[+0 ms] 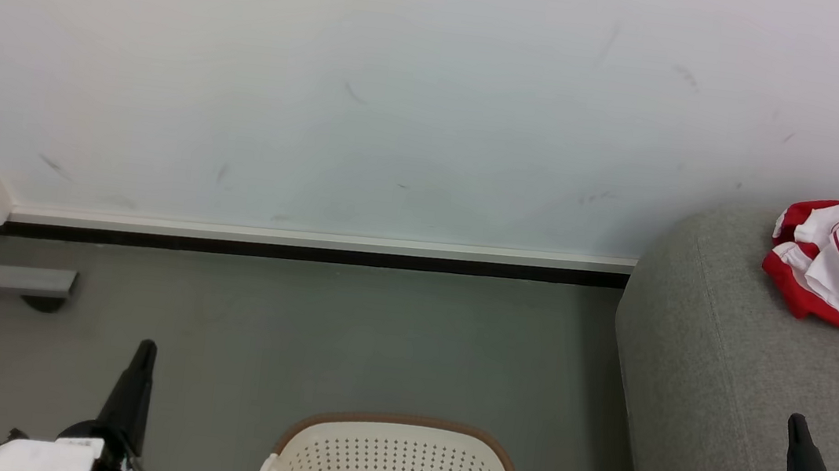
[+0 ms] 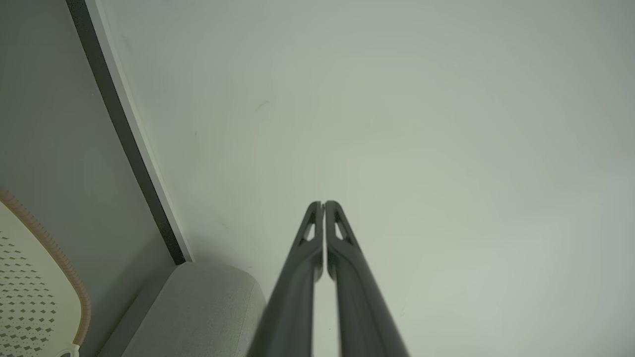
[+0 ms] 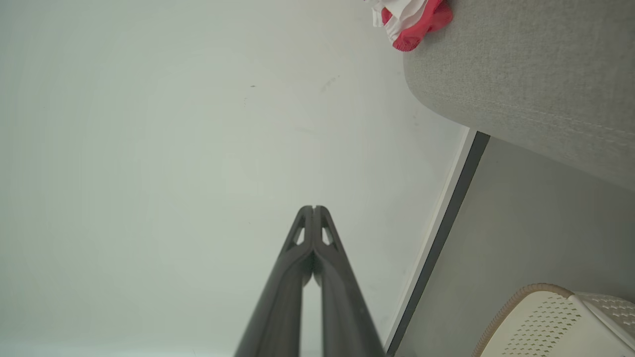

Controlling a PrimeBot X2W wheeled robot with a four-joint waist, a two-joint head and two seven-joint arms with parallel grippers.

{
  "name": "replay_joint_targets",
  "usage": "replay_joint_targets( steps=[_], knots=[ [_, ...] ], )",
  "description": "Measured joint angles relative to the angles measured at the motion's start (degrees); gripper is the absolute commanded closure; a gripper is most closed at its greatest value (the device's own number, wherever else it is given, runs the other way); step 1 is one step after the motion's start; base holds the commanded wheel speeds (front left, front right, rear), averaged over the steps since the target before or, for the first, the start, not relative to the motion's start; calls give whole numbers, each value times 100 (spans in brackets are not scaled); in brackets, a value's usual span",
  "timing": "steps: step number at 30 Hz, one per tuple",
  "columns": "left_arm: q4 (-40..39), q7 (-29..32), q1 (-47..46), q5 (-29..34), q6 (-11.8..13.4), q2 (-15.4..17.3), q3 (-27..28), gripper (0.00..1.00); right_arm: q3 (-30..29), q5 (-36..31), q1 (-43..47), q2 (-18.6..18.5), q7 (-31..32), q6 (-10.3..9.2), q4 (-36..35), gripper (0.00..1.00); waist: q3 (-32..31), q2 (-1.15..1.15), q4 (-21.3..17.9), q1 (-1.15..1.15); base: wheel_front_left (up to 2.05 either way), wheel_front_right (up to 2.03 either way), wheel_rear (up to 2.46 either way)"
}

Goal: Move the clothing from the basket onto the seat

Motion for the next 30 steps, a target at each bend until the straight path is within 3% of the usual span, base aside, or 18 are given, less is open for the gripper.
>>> replay_joint_targets(
  steps=[30],
  knots=[
    [0,0,0,0,0,0,0,100,0,0,-1,-1,0,0,0,100,0,0,0,0,0,0,0]
  ],
)
